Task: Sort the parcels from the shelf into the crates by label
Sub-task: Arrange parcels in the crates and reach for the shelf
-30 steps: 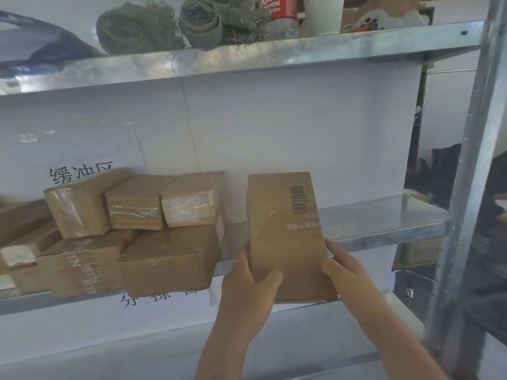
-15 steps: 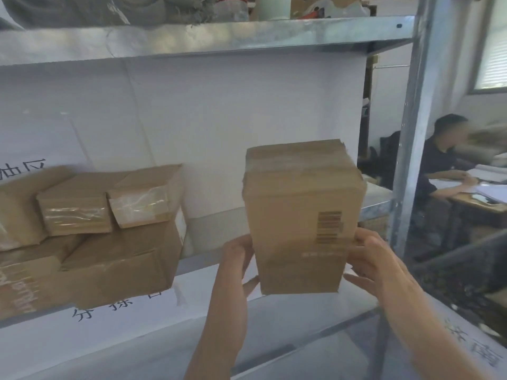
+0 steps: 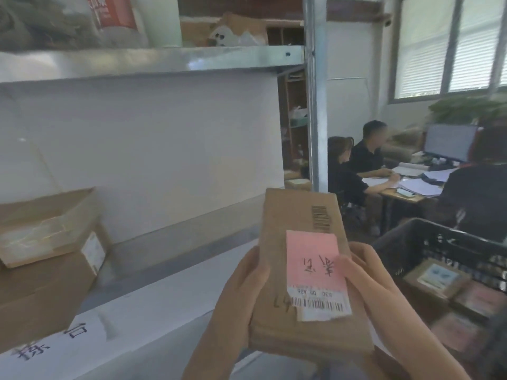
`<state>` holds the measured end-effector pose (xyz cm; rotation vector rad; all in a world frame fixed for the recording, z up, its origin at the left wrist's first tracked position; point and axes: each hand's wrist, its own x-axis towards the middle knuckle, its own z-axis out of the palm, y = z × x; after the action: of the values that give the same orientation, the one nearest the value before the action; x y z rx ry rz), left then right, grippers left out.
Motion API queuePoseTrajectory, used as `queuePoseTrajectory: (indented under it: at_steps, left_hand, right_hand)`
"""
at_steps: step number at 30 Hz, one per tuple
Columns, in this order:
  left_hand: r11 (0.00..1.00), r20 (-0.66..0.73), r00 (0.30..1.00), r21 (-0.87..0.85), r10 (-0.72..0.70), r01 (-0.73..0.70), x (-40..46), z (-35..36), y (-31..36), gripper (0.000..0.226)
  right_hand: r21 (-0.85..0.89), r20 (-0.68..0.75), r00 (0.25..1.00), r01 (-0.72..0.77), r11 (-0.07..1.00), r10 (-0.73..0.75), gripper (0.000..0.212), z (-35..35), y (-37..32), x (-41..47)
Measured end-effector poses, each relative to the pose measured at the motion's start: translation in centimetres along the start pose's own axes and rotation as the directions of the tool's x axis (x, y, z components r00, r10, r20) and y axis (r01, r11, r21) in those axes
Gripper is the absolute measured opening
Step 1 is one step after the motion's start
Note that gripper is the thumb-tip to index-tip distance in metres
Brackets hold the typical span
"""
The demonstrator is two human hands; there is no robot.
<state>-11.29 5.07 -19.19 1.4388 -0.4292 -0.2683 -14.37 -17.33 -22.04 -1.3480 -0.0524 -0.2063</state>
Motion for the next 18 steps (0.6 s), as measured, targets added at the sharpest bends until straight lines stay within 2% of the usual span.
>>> queuePoseTrajectory:
  at_steps: [1,2,3,5,10,14,16,18]
  left_hand:
    - [0.999,0.006,1.0,0.028,0.028,-0.028,0.9,0.8,-1.1,0.055]
    - [0.999,0.016,1.0,-0.05,0.011,-0.01,-0.2,3.1,-1.2,0.059]
    - [1.0,-0.001,1.0,0.009,0.011,-0.011,0.1,5.0,0.2,0.063]
    - [0.998,-0.044,0.997,0.011,0.067,-0.066,0.9,7.1,-1.1,0.063]
    - [0.996,-0.055,0.994,-0.002,0.091,-0.092,3.7,12.7,-2.4,0.057]
    - [0.997,-0.018,0.998,-0.024,0.067,-0.067,5.9,16.7,-3.5,0.071]
    - [0.997,0.039,0.997,-0.039,0.064,-0.062,7.0,18.2,-4.0,0.083]
    - [0.999,0.063,0.997,-0.03,0.044,-0.042,8.3,19.9,-4.4,0.086]
  right_hand:
    - [0.006,0.002,1.0,0.004,1.0,-0.004,0.032,-1.1,-0.5,0.1]
    - [0.027,0.018,1.0,0.017,0.999,-0.017,0.039,-2.0,-1.1,0.3]
    - [0.043,0.055,0.998,0.029,0.999,-0.031,0.046,-3.2,-1.3,0.5]
    - [0.044,0.101,0.992,0.072,0.996,-0.077,0.051,-5.1,-2.5,0.0]
    - [-0.093,-0.012,0.984,0.175,0.98,-0.177,0.051,-10.4,-5.0,-2.1]
    - [-0.19,-0.141,0.962,0.204,0.96,-0.233,0.047,-14.8,-6.0,-3.3]
    - [-0.236,-0.193,0.954,0.182,0.955,-0.229,0.046,-16.9,-6.3,-3.8]
    - [-0.282,-0.249,0.942,0.152,0.947,-0.226,0.046,-18.8,-6.3,-4.3]
